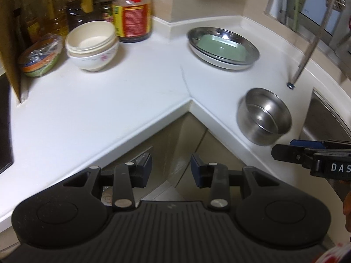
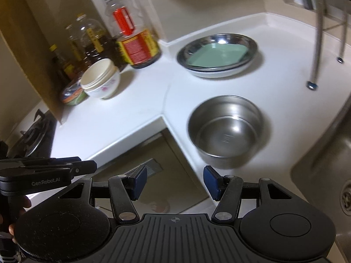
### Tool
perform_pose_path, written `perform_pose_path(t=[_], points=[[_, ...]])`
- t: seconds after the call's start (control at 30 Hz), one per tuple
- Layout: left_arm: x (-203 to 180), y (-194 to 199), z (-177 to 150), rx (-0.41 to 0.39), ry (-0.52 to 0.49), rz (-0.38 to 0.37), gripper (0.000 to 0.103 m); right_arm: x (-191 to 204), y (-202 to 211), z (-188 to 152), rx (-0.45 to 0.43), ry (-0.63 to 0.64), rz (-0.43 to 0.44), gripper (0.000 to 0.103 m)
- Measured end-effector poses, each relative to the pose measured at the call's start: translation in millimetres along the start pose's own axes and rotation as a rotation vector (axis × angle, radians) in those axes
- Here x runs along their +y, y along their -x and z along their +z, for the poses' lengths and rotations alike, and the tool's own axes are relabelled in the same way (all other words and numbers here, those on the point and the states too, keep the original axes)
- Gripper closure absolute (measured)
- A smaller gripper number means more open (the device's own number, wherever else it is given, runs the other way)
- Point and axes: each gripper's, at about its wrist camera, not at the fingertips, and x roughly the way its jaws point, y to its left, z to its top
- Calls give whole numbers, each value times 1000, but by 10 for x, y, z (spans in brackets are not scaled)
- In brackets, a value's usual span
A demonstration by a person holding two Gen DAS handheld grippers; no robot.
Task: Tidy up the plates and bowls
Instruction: 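Move the left gripper to the rim of the steel bowl by the sink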
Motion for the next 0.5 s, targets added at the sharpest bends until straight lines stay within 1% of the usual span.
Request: perform_pose_path(t=[0.23, 0.5], points=[[-219, -158, 22, 16, -48, -65, 67, -275, 86, -35, -18, -57, -73, 46], [-461, -393, 154, 17, -124, -142, 67, -580, 108, -12, -45, -133, -159, 46]])
